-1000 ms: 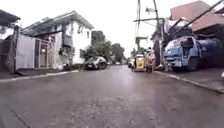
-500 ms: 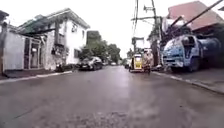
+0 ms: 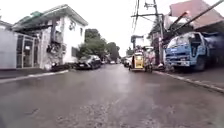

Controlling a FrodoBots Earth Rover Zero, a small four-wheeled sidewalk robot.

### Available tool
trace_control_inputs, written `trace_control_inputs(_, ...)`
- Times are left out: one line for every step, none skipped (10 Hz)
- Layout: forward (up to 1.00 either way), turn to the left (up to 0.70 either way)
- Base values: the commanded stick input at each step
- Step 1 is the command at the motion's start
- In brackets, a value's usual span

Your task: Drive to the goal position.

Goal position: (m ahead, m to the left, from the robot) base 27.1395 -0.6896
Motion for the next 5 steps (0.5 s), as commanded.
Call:
trace_control_inputs(1.0,0.0)
trace_control_inputs(1.0,0.0)
trace_control_inputs(1.0,0.0)
trace_control_inputs(1.0,0.0)
trace_control_inputs(1.0,0.0)
